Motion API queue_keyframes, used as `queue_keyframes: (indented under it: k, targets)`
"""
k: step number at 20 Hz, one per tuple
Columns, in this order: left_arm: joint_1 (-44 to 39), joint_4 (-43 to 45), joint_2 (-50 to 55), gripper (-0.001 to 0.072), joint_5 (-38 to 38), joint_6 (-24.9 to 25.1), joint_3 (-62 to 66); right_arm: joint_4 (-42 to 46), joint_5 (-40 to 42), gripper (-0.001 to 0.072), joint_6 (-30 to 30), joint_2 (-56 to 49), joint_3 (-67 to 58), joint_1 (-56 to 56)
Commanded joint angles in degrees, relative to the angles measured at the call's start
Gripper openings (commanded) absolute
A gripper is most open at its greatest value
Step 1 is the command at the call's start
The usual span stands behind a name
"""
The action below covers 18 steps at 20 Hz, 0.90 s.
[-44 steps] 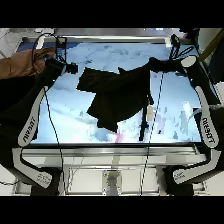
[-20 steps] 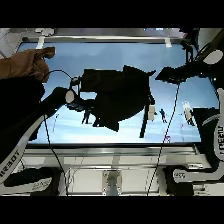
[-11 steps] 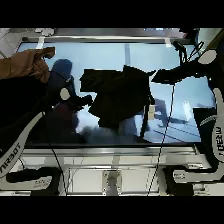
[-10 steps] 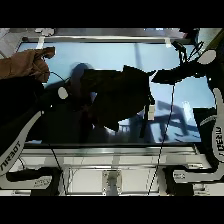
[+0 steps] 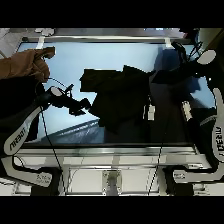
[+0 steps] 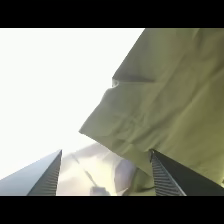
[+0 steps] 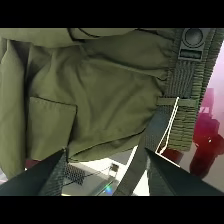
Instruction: Fold the clothes and pants, and hang the long-sleeved shirts on hangers.
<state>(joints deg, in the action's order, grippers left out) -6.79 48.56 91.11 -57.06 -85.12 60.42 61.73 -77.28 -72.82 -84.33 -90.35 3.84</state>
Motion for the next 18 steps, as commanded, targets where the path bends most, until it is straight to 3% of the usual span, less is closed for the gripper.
queue_keyframes:
  k: [1, 6, 7, 8, 9, 10, 18]
  targets:
    - [0.31, -3.69, 1.81, 0.0634, -0.63, 4.96, 0.0, -0.02, -0.09, 0.0528, 0.04, 0.0, -0.02, -0.07]
    - [0.09, -13.4, 3.61, 0.057, 0.81, 11.06, 0.0, -0.04, -0.09, 0.0528, -0.09, 0.0, -0.02, -0.07]
    - [0.04, -13.9, 3.69, 0.0482, 1.97, 11.08, 0.0, -0.04, -0.09, 0.0528, -0.11, 0.0, -0.02, -0.07]
    - [0.04, -14.36, 3.67, 0.0347, 3.1, 11.1, 0.02, -0.04, -0.11, 0.0527, -0.11, 0.0, -0.02, -0.07]
    - [0.07, -14.78, 3.63, 0.0144, 4.44, 11.1, 0.02, -0.04, -0.11, 0.0527, -0.11, 0.0, -0.02, -0.07]
    - [0.09, -14.8, 3.5, 0.0017, 5.42, 11.21, 0.13, -0.04, -0.13, 0.0527, -0.11, 0.0, -0.02, -0.07]
    - [7.26, -10.36, -2.91, 0.0008, 5.44, 12.33, 9.22, 3.52, -9.81, 0.0526, 1.09, 0.2, 0.94, 0.11]
